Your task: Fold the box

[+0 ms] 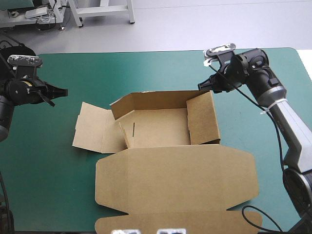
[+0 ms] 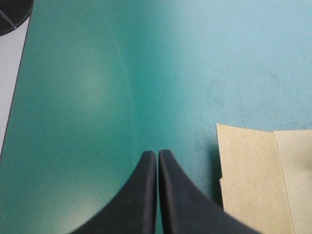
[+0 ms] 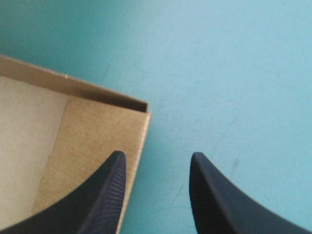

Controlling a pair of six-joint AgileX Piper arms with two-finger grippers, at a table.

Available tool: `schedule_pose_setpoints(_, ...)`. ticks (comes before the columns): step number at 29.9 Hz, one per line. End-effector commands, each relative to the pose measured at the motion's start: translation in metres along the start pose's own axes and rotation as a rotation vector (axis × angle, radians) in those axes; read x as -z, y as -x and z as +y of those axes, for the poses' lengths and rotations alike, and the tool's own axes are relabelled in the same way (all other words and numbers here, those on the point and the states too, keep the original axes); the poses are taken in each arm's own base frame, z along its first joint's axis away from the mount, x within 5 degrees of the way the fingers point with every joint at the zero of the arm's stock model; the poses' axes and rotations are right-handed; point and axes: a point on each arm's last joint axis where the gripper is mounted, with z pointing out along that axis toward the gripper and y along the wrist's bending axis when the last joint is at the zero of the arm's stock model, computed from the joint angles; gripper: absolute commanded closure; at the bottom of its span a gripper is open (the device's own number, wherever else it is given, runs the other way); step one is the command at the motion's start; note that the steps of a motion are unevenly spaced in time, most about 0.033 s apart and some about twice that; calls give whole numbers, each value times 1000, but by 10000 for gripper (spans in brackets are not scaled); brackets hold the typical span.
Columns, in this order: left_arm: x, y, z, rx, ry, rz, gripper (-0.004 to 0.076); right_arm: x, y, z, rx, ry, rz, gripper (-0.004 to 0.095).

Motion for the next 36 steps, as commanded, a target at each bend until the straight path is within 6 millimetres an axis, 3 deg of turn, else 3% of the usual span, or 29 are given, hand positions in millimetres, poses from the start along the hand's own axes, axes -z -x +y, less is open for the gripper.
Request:
schedule_pose_setpoints(1,19,11,-2,22,-10,-93,724,56,21,-11,-2,-65,-178,511)
schedule_pose_setpoints(5,18,9,-3,35,-29,-74,724,82,23,-14,-29,-71,-151,527)
schedule_pose_setpoints(12,18,3,-5,37,-50,-3,724,85,18,2,-70,109,-128,534)
schedule_pose_setpoints(24,19,-6,-8,35,-73,95,733,2,-26,9,-60,107,160,534)
schedule_pose_setpoints(36,19,-9,-8,34,-79,123,733,-52,-34,18,-56,156,273,534)
